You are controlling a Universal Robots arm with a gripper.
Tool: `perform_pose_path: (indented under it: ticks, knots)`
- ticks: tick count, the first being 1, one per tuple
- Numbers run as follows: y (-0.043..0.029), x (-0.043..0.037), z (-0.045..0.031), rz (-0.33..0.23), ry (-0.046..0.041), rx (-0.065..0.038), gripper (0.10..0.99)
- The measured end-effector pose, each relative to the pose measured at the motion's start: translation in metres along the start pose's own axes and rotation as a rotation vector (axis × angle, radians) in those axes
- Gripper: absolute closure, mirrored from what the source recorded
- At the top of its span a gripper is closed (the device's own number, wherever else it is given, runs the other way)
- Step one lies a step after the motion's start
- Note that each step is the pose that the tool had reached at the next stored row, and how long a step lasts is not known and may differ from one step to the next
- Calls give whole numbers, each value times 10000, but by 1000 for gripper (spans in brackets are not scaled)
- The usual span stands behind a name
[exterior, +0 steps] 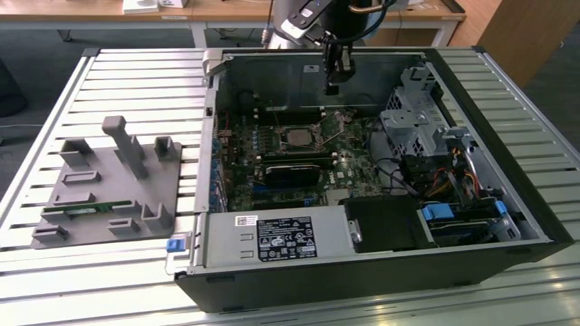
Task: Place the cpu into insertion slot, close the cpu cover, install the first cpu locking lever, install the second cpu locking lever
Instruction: 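Close the cpu cover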
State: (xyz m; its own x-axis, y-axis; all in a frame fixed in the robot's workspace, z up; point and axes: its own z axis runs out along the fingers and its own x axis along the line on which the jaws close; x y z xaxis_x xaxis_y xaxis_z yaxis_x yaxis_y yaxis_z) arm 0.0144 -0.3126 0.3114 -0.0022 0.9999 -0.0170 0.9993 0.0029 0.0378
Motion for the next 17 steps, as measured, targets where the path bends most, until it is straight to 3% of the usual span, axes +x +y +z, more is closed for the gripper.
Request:
perform_pose_path:
  ticks: [7, 17]
  knots:
    - [74, -1, 86, -1, -1, 10, 980]
    - [77, -39, 163, 0, -1, 10, 980]
